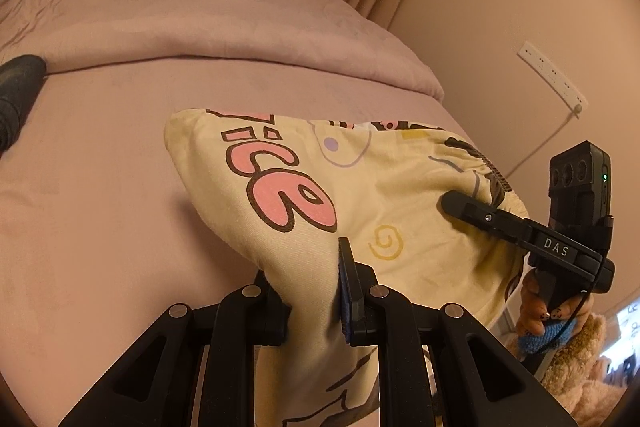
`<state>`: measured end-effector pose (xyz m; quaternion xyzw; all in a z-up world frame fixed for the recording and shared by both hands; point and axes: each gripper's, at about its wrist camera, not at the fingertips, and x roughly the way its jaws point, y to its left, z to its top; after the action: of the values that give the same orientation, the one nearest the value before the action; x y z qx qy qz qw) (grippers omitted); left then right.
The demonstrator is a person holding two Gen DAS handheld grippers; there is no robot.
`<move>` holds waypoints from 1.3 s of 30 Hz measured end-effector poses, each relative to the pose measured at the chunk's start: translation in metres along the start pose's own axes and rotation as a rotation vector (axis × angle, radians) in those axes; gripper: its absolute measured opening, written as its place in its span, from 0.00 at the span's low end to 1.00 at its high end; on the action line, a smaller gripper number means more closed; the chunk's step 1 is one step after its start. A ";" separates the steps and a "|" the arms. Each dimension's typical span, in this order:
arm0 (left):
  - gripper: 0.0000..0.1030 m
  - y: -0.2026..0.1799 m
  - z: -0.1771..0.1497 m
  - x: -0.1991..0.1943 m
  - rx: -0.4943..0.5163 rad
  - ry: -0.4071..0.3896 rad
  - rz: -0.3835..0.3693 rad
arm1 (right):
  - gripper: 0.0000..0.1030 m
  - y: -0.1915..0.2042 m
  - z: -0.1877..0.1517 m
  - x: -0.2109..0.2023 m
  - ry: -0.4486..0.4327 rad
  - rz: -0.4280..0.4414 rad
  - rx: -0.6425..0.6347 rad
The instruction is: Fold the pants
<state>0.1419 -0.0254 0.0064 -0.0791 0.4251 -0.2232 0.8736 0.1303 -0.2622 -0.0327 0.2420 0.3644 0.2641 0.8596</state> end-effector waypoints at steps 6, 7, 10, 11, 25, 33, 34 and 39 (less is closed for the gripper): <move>0.16 0.033 0.012 0.023 -0.044 0.033 0.040 | 0.26 -0.008 0.018 0.034 0.033 -0.013 0.000; 0.16 0.039 0.012 0.029 -0.049 0.043 0.048 | 0.26 -0.011 0.019 0.043 0.045 -0.016 -0.001; 0.17 0.060 0.009 0.054 -0.082 0.099 0.088 | 0.26 -0.018 0.020 0.073 0.096 -0.032 -0.001; 0.17 0.065 0.007 0.063 -0.093 0.120 0.101 | 0.26 -0.023 0.017 0.087 0.125 -0.035 0.010; 0.21 0.105 -0.022 0.104 -0.228 0.194 0.103 | 0.28 -0.048 -0.010 0.148 0.259 -0.145 0.017; 0.25 0.105 -0.029 0.097 -0.227 0.165 0.141 | 0.38 -0.043 -0.012 0.143 0.249 -0.226 -0.010; 0.26 0.105 -0.030 0.095 -0.230 0.166 0.145 | 0.42 -0.042 -0.012 0.140 0.247 -0.246 -0.019; 0.34 0.105 -0.036 0.088 -0.240 0.174 0.164 | 0.62 -0.046 -0.013 0.127 0.231 -0.343 -0.048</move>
<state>0.1948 0.0292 -0.1124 -0.1282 0.5277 -0.1046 0.8332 0.2089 -0.2131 -0.1324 0.1240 0.4898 0.1484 0.8501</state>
